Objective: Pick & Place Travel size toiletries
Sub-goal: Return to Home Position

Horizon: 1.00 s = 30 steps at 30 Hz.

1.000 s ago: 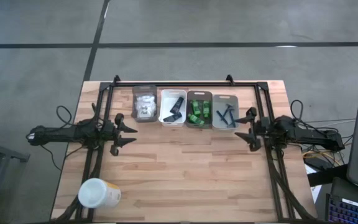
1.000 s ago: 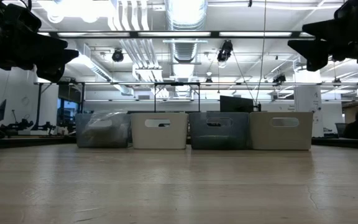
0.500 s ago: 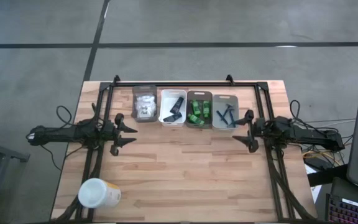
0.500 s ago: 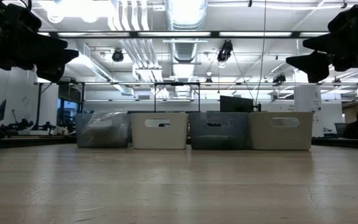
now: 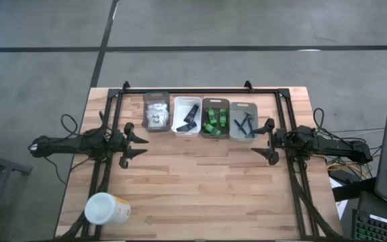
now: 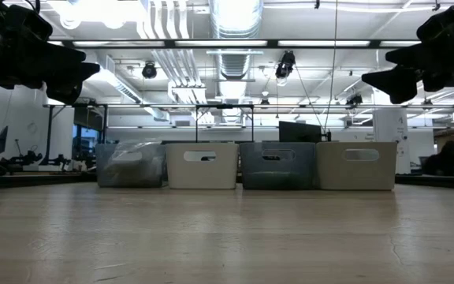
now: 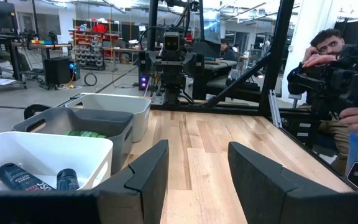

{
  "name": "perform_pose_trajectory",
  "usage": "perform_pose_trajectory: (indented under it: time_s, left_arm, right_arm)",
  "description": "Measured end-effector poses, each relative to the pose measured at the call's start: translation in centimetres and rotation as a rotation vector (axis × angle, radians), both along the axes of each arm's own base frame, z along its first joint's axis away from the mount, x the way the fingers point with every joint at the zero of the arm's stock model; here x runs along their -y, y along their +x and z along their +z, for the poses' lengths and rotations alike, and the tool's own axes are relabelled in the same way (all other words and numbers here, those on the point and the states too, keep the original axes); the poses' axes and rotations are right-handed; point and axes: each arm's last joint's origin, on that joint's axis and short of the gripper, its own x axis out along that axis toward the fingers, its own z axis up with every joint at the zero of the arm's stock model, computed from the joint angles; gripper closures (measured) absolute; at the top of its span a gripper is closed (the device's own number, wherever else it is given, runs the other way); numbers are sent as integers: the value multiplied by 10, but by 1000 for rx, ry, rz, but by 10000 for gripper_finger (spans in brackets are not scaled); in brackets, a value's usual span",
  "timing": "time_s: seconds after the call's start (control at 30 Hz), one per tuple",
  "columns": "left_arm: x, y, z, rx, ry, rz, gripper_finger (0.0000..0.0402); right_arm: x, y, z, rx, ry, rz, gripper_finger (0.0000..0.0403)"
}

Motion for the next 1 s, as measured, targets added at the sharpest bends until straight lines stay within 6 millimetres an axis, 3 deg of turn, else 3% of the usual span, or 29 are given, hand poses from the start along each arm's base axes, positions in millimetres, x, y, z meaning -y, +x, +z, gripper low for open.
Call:
perform_pose_trajectory:
  time_s: [1.0]
  left_arm:
    - [0, 0, 0, 0, 0, 0, 229]
  right_arm:
    - [0, 0, 4, 43, -3, 0, 116]
